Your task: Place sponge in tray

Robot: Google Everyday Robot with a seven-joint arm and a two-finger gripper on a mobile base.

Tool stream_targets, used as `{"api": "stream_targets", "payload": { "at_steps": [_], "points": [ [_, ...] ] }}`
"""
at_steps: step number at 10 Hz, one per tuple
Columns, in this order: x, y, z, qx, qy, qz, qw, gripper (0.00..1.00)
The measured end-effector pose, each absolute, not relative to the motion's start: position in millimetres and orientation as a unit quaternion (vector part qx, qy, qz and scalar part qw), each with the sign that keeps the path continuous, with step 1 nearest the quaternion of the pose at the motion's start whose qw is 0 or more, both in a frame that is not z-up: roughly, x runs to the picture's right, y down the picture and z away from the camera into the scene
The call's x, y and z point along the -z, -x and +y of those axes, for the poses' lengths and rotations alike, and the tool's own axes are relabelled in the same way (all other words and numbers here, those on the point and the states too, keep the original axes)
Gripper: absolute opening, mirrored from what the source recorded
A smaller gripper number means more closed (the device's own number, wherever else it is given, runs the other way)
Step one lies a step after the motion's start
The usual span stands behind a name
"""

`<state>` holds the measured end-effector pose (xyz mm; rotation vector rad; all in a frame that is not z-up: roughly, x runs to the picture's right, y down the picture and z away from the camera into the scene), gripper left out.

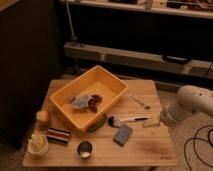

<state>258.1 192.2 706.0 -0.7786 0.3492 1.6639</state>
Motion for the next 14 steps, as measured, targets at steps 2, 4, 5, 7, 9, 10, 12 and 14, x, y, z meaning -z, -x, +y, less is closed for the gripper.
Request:
{"api": "stream_targets", "payload": {
  "at_steps": [2,4,5,7,9,10,12,14],
  "points": [
    [-706,-258,192,-0.716,0.335,0.150,0.594,0.80],
    [-706,-258,192,-0.716,0.335,0.150,0.594,0.80],
    [-706,-258,192,-0.716,0.335,0.150,0.594,0.80],
    [-706,-258,192,-0.716,0.335,0.150,0.594,0.80],
    [-706,-258,192,-0.716,0.335,0.150,0.594,0.80],
    [-705,-258,191,-0.715,0.336,0.150,0.595,0.80],
    [-697,-245,189,-0.707,0.341,0.145,0.603,0.80],
    [-689,-213,184,-0.690,0.346,0.136,0.621,0.80]
  ]
}}
